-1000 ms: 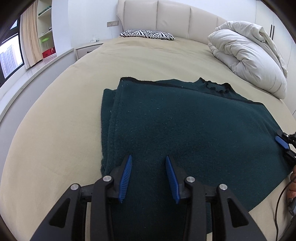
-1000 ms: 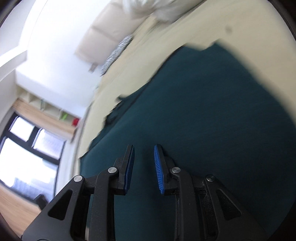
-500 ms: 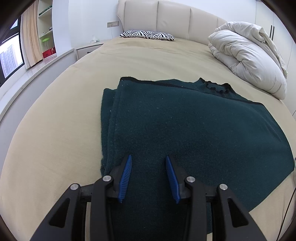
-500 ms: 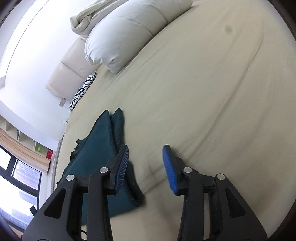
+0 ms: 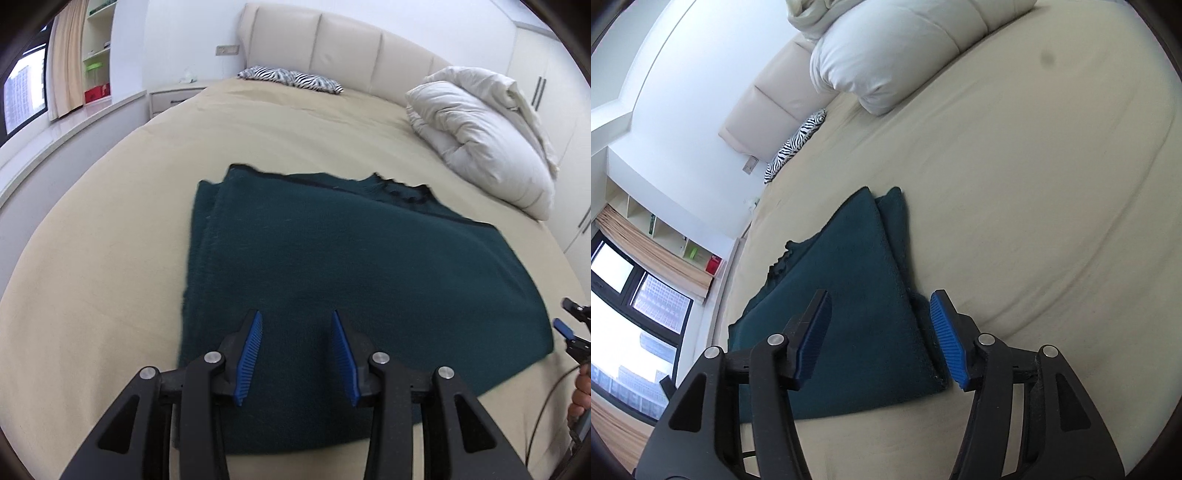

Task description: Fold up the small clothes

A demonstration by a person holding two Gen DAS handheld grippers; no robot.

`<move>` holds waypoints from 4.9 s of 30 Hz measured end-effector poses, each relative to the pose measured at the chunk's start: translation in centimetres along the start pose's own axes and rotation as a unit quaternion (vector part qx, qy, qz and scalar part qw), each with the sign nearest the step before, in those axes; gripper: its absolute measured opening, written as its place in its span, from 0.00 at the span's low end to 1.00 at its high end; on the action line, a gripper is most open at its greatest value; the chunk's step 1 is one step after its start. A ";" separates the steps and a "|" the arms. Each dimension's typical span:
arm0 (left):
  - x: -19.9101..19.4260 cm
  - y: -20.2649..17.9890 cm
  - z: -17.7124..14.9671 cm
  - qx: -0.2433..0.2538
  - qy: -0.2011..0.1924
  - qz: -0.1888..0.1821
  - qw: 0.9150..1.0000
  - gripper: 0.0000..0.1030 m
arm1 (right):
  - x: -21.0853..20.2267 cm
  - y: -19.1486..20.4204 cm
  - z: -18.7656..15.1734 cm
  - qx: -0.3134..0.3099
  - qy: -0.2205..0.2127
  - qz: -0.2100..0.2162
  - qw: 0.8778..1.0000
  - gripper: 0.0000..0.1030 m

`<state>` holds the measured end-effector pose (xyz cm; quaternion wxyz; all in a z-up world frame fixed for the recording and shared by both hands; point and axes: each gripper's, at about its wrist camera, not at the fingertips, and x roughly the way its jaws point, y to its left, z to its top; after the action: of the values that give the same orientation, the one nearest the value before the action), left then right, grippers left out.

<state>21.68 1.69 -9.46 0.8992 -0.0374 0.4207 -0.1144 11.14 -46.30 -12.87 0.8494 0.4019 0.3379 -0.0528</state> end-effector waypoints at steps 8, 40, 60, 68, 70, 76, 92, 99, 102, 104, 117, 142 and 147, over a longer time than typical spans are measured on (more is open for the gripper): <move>0.6 -3.0 -0.5 0.012 0.010 -0.038 0.999 0.40 | 2.4 -0.5 0.2 0.010 0.034 -0.015 0.999 0.53; 0.8 -1.4 -2.5 0.002 0.021 -0.045 0.999 0.42 | 1.5 2.0 -5.9 -0.128 0.051 -0.145 0.980 0.04; 0.4 -0.1 -2.3 -0.001 0.017 -0.022 1.000 0.38 | -1.3 7.5 -3.5 -0.162 -0.007 -0.084 0.983 0.19; 0.4 2.5 -2.4 -0.028 0.030 -0.017 0.999 0.18 | 11.2 12.3 -3.5 -0.163 0.098 -0.014 0.982 0.19; 0.4 3.0 -2.5 -0.032 0.030 -0.017 0.999 0.16 | 14.1 13.3 -6.4 -0.170 0.143 -0.020 0.975 0.19; -0.1 3.0 -2.3 -0.038 0.027 -0.015 0.999 0.15 | 12.9 16.4 -12.8 -0.234 0.124 -0.009 0.964 0.19; 1.9 0.9 -0.9 0.010 0.017 0.022 1.000 0.44 | 9.0 10.8 -0.8 -0.156 -0.015 -0.100 0.983 0.48; 2.2 0.8 -1.2 0.019 0.014 0.022 0.999 0.48 | 13.5 10.1 0.1 -0.217 0.052 -0.151 0.963 0.27; 2.3 0.9 -1.3 0.018 0.012 0.021 1.000 0.49 | 13.9 9.4 1.2 -0.200 0.058 -0.148 0.967 0.03; 2.2 0.9 -1.3 0.017 0.010 0.020 1.000 0.49 | 13.9 8.4 2.3 -0.189 0.053 -0.151 0.969 0.02; 2.3 0.9 -1.3 0.018 0.005 0.016 1.000 0.51 | 10.9 6.0 3.1 -0.123 -0.001 -0.108 0.987 0.03; 2.4 0.8 -1.5 0.015 0.000 0.006 1.000 0.55 | 13.1 4.1 8.4 -0.080 0.015 -0.112 0.990 0.00; 2.4 0.8 -1.5 0.014 0.000 0.005 1.000 0.55 | 12.4 3.5 8.2 -0.075 0.013 -0.107 0.991 0.02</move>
<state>22.17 1.96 -12.33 0.9000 -0.0225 0.4197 -0.1158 26.32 -47.56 -14.55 0.8623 0.2989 0.3928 -0.1131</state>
